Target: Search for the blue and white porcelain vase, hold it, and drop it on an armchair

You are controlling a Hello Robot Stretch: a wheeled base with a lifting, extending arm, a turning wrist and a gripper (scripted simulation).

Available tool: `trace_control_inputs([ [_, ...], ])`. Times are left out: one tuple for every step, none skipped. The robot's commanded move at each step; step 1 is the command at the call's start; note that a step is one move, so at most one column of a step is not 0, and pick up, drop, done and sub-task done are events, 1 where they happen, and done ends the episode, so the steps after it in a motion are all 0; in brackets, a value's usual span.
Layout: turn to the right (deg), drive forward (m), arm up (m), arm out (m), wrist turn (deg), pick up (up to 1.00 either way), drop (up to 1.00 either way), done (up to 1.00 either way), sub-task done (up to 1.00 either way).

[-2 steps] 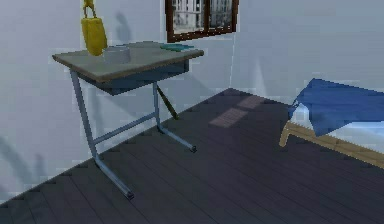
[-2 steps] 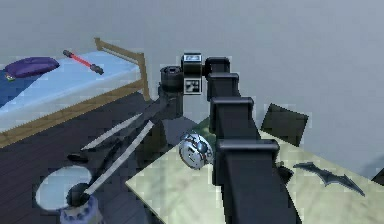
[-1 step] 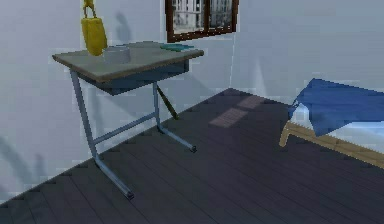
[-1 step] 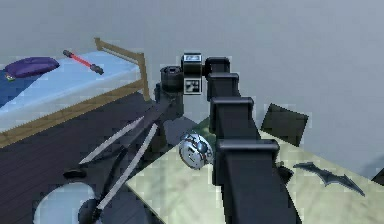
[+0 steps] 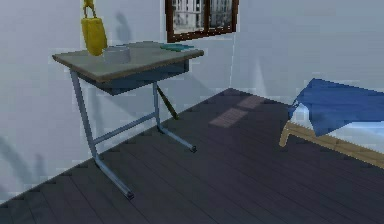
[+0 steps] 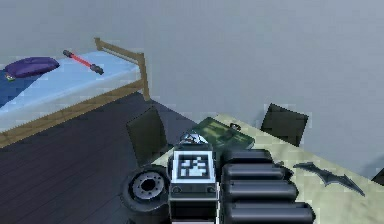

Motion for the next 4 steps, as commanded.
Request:
trace_control_inputs([
  [-45.0,0.00,0.00,0.00,0.0,0.00,0.00,0.00,0.00],
  [0.0,0.25,0.00,0.00,0.0,0.00,0.00,0.00,0.00],
  [-45.0,0.00,0.00,0.00,0.0,0.00,0.00,0.00,0.00],
  [-39.0,0.00,0.00,0.00,0.0,0.00,0.00,0.00,0.00],
])
